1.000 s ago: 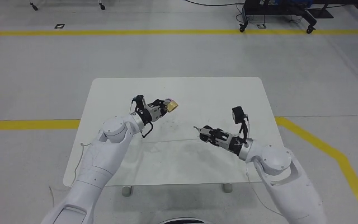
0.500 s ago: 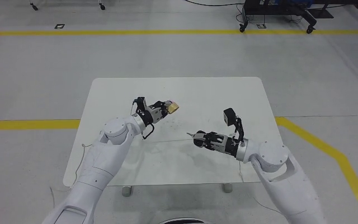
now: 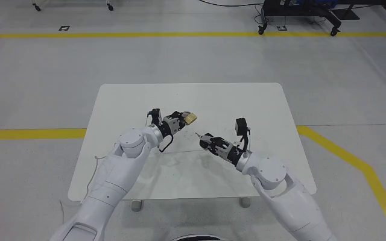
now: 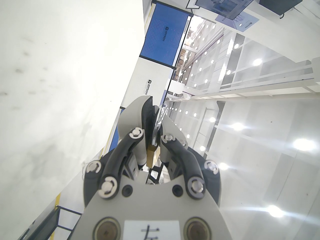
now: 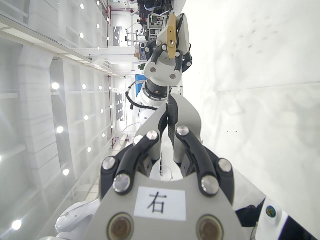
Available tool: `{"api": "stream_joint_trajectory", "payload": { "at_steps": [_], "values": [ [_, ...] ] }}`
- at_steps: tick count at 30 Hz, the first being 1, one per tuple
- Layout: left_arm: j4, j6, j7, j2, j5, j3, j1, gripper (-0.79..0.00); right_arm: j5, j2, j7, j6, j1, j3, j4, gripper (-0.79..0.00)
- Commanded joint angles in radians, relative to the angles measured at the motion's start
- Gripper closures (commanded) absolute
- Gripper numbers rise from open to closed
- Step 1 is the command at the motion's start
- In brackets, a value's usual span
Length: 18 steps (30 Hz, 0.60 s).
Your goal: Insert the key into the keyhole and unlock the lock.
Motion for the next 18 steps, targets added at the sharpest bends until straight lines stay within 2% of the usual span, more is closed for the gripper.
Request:
{"api": "stream_joint_trajectory", "payload": {
  "at_steps": [1, 18],
  "values": [
    [-0.008, -0.013, 0.01, 0.0, 0.021, 0.002, 0.005, 0.0, 0.011, -0.002, -0.003, 0.01, 0.012, -0.004, 0.013, 0.0],
    [-0.039, 0.015, -0.005, 0.0, 0.067, 0.01, 0.021, 0.0, 0.027, -0.014, -0.05, 0.037, 0.051, -0.023, 0.053, 0.0]
  ]
}}
